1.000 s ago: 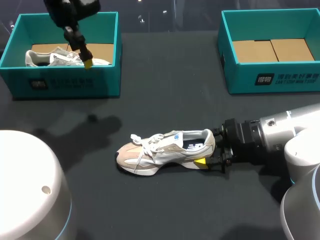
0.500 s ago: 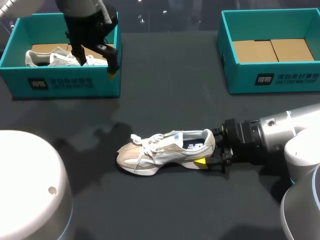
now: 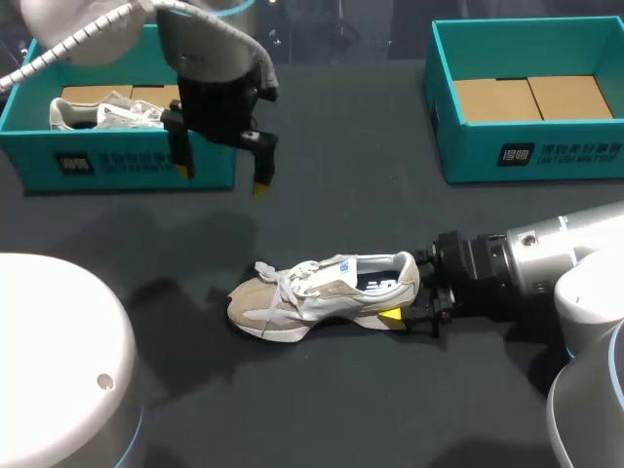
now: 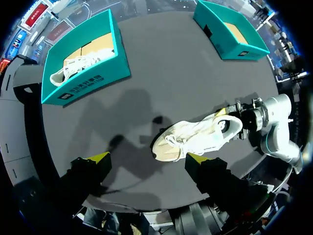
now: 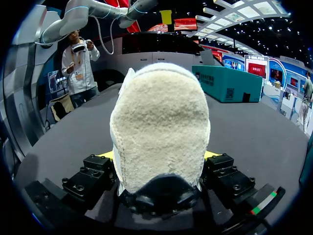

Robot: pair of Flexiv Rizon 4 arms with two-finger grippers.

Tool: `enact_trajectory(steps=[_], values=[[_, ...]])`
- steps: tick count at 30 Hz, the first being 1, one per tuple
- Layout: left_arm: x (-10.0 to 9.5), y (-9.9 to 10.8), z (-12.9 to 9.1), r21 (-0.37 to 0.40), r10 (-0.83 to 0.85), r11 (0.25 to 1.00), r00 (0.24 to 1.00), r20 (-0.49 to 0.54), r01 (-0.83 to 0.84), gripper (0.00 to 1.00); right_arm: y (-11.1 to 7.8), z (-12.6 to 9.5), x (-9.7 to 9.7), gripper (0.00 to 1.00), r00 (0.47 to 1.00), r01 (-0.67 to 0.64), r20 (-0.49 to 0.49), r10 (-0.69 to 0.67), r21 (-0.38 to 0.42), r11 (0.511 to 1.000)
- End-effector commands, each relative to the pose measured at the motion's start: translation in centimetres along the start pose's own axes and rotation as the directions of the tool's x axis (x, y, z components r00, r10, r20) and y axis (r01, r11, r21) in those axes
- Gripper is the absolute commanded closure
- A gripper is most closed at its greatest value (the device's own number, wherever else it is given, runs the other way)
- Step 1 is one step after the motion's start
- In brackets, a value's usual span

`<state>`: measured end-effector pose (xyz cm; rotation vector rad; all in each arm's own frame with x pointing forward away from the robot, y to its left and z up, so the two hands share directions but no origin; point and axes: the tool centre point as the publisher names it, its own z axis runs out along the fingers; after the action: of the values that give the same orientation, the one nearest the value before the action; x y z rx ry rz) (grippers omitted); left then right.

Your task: Take the shoe out of the shoebox, open the shoe tongue, remove and reinsert the insole, then place the shoe into the shoebox

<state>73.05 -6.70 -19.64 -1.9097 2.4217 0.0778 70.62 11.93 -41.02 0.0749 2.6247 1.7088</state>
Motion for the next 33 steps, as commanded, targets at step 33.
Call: enact_trajectory(steps=[33], values=[[12.7,-0.9,4.5,-0.188,-0.435,0.856,0.868,0.24,0.481,0.0,0.0,-0.1,0.1,1.0,1.0,-0.001,0.001,0.001,0.004,1.0]])
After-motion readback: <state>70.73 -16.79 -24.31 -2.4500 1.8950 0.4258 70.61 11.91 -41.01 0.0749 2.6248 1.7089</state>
